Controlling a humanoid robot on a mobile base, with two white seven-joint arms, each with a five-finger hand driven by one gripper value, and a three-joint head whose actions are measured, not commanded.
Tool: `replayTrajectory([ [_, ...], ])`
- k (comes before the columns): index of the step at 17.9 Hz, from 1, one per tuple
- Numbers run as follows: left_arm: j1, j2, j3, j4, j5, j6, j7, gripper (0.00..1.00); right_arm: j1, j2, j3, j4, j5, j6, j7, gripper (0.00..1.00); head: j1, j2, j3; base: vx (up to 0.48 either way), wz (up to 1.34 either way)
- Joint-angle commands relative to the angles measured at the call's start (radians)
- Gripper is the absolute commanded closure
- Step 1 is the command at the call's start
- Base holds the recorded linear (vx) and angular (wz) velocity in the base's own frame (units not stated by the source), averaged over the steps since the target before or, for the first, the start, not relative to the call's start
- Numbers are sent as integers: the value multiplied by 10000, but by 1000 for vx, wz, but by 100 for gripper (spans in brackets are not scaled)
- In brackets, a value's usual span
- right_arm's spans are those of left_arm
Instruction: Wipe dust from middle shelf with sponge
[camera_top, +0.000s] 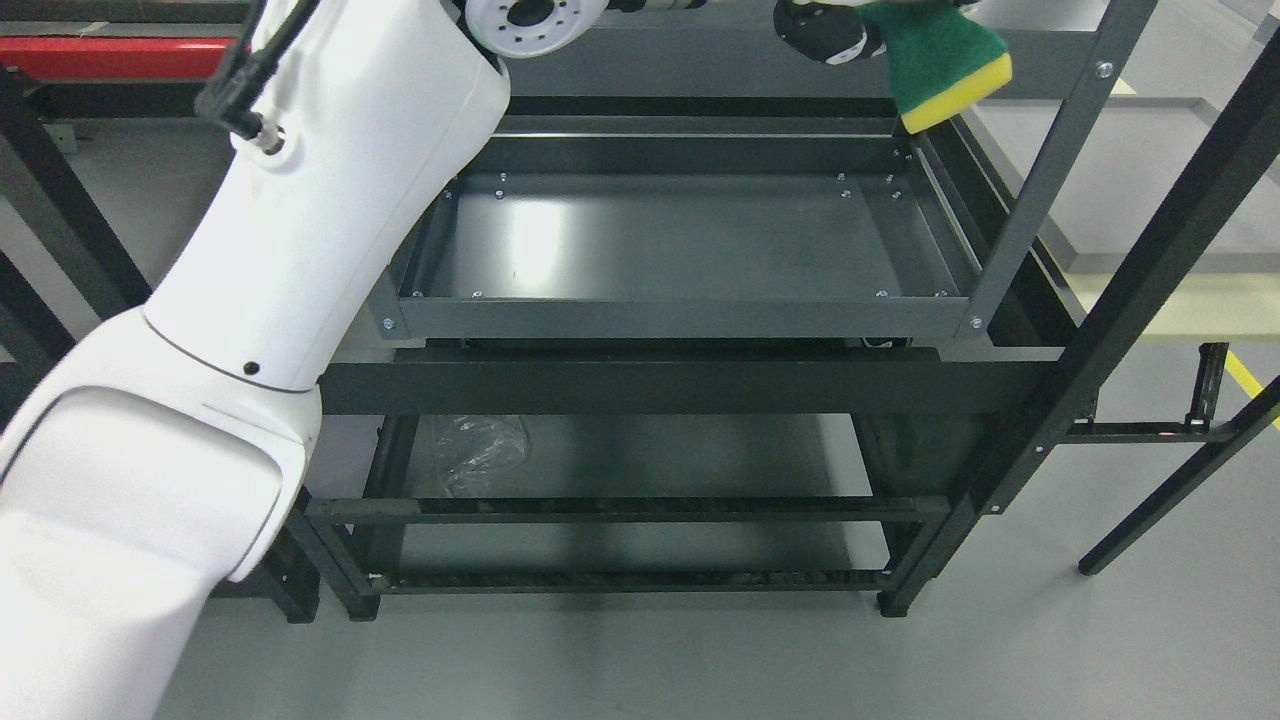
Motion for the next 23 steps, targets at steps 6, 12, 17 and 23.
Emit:
replayTrajectory([
  [6, -494, 166, -947, 1469, -562, -171, 69, 99, 2, -175, 0, -175, 0, 723, -6, 0, 0, 0, 0, 12, 7],
  [12, -940, 418, -272, 1347, -485, -968, -222, 99, 3, -175, 0, -175, 0, 723, -6, 0, 0, 0, 0, 13, -8],
  [17, -879, 2258, 159, 749, -42, -1384, -1142, 98, 3, -175, 0, -175, 0, 723, -6, 0, 0, 0, 0, 5, -2],
  [23, -711, 4498, 297, -49, 1430, -1384, -1817, 98, 3, -175, 0, -175, 0, 723, -6, 0, 0, 0, 0, 0, -4],
])
